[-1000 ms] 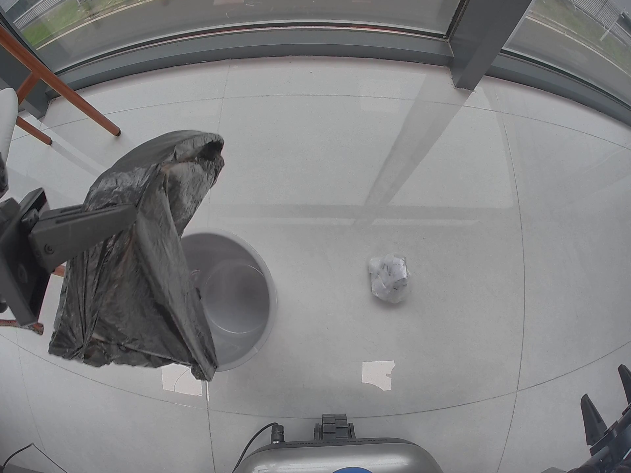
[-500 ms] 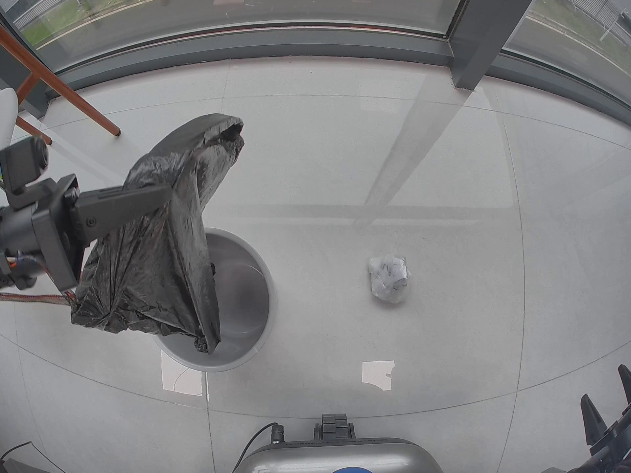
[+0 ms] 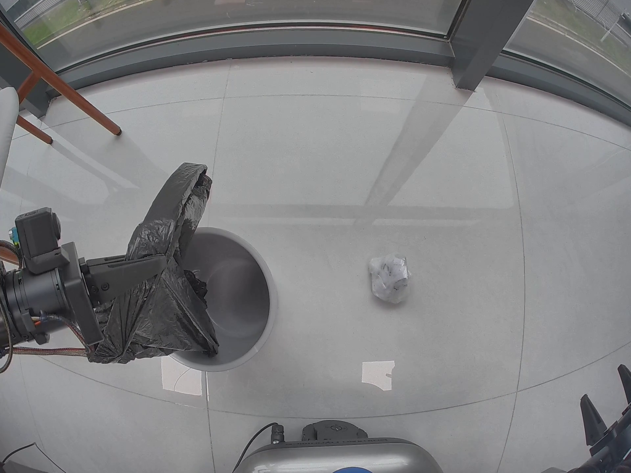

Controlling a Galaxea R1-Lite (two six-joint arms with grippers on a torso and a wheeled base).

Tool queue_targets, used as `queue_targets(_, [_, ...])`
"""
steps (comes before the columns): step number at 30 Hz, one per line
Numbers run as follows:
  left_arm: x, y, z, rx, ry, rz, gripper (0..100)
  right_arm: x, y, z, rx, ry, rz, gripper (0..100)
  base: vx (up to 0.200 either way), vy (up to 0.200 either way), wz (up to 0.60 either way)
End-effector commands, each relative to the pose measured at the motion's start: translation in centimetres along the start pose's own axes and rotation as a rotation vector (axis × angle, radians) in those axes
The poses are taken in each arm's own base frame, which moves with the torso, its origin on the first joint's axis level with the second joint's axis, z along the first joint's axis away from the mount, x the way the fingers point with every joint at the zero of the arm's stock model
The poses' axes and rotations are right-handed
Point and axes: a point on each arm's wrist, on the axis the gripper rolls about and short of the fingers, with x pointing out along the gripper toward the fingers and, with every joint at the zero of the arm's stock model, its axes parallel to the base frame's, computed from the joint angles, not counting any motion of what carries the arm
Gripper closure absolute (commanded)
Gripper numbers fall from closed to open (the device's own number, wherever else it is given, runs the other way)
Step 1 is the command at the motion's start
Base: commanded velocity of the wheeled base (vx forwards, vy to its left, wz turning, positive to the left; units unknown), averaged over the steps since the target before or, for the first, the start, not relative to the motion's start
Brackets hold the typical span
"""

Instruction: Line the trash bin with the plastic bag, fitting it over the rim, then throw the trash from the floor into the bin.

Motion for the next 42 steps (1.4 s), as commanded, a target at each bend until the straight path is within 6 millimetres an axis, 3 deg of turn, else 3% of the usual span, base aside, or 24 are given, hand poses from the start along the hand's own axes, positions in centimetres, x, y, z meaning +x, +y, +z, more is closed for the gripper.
queue_targets(1, [0.1,-0.4,0.1,0.009,0.000,-0.028,100,0.1,0.0,-0.5,-0.001,0.021,0.007,0,0.000,0.200,0.00])
queue_targets(5, [1.0,-0.9,-0.1,0.010,0.023,-0.074,100,0.1,0.0,-0.5,-0.001,0.020,0.011,0,0.000,0.200,0.00])
queue_targets(14, [4.9,-0.9,-0.3,0.065,0.100,-0.134,100,0.1,0.0,-0.5,0.000,0.020,0.011,0,0.000,0.200,0.00])
queue_targets(17, [7.0,-0.9,-0.4,0.100,0.130,-0.120,100,0.1,0.0,-0.5,0.000,0.020,0.011,0,0.000,0.200,0.00])
queue_targets(24, [11.4,-3.2,-0.8,0.126,0.177,-0.165,100,0.1,0.0,-0.5,0.000,0.020,0.013,0,0.000,0.200,0.00])
queue_targets(29, [12.4,-4.5,-0.7,0.139,0.185,-0.180,100,0.1,0.0,-0.5,0.000,0.020,0.013,0,0.000,0.200,0.00])
queue_targets(38, [12.6,-4.7,0.4,0.150,0.165,-0.096,100,0.1,0.0,-0.5,-0.004,0.020,0.010,0,0.000,0.200,0.00])
queue_targets(42, [13.3,-5.8,0.2,0.163,0.170,-0.116,100,0.1,0.0,-0.5,-0.004,0.018,0.008,0,0.000,0.000,0.00])
